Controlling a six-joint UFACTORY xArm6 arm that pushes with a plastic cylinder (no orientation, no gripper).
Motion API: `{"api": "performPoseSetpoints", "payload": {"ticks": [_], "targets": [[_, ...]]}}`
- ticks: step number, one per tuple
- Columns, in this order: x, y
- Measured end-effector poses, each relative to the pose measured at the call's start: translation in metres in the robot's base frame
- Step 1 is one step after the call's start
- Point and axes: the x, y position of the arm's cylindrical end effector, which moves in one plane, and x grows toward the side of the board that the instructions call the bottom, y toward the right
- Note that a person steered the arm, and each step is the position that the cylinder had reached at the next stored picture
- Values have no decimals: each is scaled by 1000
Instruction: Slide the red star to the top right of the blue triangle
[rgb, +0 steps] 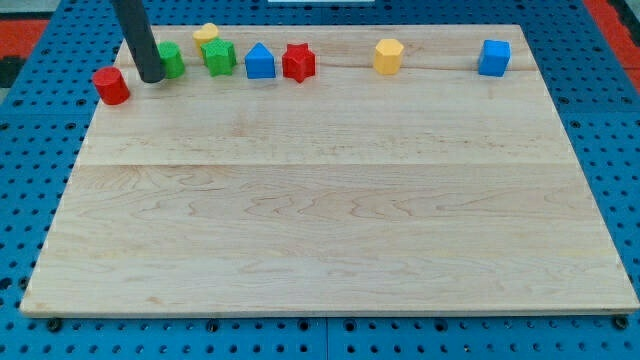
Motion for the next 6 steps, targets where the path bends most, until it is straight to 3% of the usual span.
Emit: {"api": "performPoseSetpoints", "payload": {"ticks": [1, 2, 3, 4, 6], "targets": [[20, 1], [37, 86], [24, 162], [7, 199], [-39, 203]]}}
